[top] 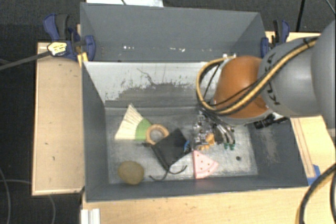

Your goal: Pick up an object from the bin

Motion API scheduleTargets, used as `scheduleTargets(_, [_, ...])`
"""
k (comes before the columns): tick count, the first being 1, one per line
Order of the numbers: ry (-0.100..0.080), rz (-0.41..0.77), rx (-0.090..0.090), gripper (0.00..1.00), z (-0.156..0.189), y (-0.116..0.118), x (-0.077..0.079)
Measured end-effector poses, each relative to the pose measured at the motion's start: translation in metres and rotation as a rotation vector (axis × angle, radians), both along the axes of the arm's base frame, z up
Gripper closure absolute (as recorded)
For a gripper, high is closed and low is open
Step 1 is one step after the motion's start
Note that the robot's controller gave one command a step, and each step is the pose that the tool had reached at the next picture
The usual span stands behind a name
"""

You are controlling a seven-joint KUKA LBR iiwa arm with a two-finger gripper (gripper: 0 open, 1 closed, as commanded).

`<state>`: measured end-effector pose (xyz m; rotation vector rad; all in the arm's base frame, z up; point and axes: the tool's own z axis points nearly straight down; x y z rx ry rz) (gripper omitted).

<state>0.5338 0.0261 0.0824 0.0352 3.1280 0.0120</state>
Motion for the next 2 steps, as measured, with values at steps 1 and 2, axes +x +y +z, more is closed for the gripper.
scheduleTargets(1, [0.016,0.029,-0.007,1.0,0.042,-0.007,-0.008])
scheduleTargets(2, [0.016,0.013,-0.007,1.0,0.11,0.0,-0.019])
